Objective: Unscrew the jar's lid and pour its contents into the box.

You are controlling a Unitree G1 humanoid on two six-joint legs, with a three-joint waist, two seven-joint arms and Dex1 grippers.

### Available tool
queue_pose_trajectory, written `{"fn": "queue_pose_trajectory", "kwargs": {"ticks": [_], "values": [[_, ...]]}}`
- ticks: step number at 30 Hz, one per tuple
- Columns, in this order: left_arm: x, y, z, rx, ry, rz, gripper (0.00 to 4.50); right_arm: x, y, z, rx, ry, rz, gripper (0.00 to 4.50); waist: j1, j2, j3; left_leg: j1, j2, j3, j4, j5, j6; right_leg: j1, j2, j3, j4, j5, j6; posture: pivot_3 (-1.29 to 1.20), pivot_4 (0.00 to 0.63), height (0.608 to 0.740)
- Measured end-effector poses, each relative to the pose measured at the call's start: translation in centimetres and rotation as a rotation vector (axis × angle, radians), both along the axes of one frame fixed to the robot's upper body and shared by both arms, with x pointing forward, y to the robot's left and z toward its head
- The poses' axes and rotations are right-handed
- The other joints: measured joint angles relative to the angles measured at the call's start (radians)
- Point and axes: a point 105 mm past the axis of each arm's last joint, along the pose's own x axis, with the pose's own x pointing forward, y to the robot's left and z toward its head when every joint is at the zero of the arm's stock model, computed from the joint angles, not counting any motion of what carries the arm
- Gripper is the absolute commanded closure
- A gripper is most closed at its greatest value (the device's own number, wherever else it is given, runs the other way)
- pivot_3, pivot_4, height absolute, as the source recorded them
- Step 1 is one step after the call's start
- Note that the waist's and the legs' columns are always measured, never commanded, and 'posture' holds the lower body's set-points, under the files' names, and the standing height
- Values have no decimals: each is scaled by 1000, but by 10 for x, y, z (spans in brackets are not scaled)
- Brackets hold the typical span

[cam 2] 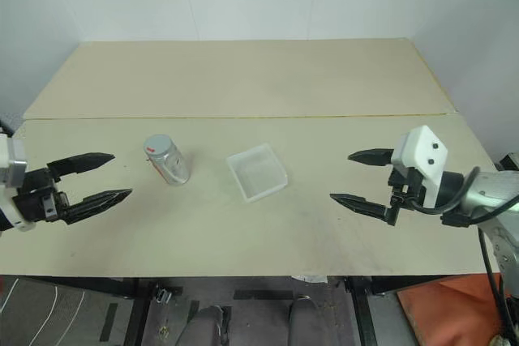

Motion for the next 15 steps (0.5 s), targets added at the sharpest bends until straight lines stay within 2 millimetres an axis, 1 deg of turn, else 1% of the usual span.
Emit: {"fn": "queue_pose_trajectory", "kwargs": {"ticks": [2,6,11,14,15], "values": [[-1,1,2,-2,-9,7,6,4,-3,0,-15,-8,-24,0,1,0,0,0,0,0,0,0,0,1,0,0,0,0,0,0,150,740],[0,-1,1,-7,-14,16,6,9,-6,-12,-31,37,-39,0,1,0,0,0,0,0,0,0,0,0,0,0,-1,0,0,0,150,740],[2,4,-4,-35,4,77,6,9,-6,-11,-24,42,-22,0,-4,0,0,0,0,0,0,0,0,0,0,0,0,0,0,0,150,740],[2,10,-3,-36,-2,115,6,11,-10,-12,-14,56,-35,0,-2,0,0,0,0,0,0,0,0,0,0,0,0,0,0,0,150,740],[2,12,-4,-43,-4,137,6,12,-11,-9,-8,51,-35,0,-3,0,0,0,0,0,0,0,0,0,0,0,0,0,0,0,150,740]]}}
